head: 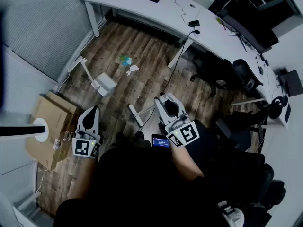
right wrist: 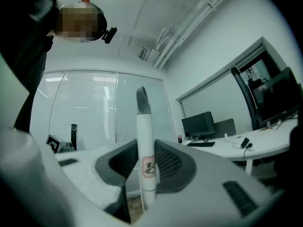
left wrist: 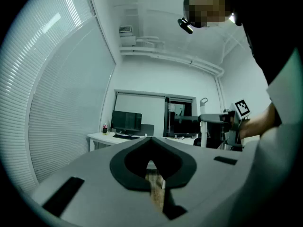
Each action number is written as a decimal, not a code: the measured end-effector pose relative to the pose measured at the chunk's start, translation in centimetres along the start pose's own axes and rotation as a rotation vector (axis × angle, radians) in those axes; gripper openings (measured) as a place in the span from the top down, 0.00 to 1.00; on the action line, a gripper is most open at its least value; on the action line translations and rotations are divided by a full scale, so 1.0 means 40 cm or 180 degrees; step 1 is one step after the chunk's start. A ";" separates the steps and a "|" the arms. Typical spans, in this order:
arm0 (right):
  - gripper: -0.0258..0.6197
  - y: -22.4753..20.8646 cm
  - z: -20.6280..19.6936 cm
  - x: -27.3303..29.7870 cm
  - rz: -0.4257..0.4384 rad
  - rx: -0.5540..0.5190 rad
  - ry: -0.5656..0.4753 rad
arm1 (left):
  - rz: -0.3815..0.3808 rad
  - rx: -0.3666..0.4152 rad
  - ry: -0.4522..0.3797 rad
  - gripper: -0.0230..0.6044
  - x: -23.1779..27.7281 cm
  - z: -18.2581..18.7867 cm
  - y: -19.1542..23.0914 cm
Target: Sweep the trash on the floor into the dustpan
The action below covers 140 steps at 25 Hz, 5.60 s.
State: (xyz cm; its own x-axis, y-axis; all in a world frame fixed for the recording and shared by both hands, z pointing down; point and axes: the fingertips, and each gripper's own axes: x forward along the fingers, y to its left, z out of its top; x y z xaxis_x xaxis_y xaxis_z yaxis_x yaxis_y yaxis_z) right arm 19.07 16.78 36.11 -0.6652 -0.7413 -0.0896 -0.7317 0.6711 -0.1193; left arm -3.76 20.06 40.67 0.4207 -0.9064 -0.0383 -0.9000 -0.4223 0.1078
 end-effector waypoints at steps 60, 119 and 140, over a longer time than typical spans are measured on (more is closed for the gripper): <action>0.78 -0.371 -0.050 -0.071 -0.0236 0.0272 0.0202 | 0.0044 -0.0210 0.0352 0.97 0.240 -0.124 -0.024; 0.78 -1.072 -0.217 1.291 0.1322 -0.0063 0.1221 | -0.0266 0.0869 0.4144 0.61 0.451 -0.512 0.866; 0.77 -0.667 -0.704 1.479 0.1819 -0.0014 0.1480 | -0.0374 0.0556 0.3855 0.76 0.502 -0.596 0.892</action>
State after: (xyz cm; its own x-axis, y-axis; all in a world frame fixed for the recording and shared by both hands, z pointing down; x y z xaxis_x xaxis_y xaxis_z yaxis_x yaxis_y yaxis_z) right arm -4.95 -44.58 61.85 -0.9365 -0.1943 0.2921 -0.2521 0.9517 -0.1753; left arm -24.72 -12.95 67.41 0.2506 -0.3069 0.9181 -0.8135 -0.5809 0.0278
